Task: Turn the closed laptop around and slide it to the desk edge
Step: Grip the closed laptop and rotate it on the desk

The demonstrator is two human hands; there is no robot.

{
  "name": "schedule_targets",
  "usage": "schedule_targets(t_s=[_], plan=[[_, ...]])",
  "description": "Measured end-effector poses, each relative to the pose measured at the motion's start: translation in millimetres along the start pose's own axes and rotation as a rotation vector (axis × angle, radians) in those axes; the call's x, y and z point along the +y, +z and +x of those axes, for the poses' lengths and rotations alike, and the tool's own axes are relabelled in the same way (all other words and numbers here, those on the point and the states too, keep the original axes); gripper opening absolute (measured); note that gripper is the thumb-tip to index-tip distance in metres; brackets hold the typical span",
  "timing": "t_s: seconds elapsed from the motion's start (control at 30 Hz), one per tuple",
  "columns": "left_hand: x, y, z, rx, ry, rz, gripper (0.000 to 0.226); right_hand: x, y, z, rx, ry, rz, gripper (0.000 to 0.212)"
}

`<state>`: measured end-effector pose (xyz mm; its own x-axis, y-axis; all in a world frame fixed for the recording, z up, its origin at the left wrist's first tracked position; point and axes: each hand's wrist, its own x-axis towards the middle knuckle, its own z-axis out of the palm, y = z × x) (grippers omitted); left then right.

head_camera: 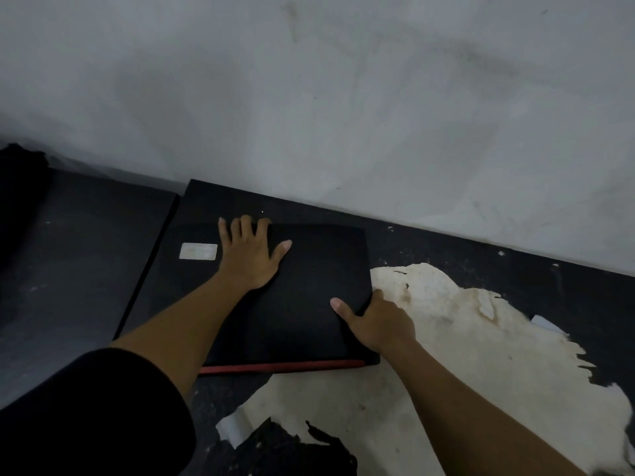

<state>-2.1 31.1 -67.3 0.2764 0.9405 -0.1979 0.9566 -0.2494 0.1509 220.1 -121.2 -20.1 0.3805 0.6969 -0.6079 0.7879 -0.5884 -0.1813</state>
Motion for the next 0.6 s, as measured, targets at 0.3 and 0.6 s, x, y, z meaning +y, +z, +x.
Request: schedule_targets(t_s=[0.3,0.6], plan=[[-19.5,-7.8,-53.5,0.122,-0.211,-0.255,0.092,-23.7,-27.1,15.3,0.104,-0.127,0.007,0.129],[-64.8,-1.9,-115.0,0.057,-0.492,-0.427,0.112,-71.3,-44.1,73.8,-0.012,-0.368,-0.215,0.158]])
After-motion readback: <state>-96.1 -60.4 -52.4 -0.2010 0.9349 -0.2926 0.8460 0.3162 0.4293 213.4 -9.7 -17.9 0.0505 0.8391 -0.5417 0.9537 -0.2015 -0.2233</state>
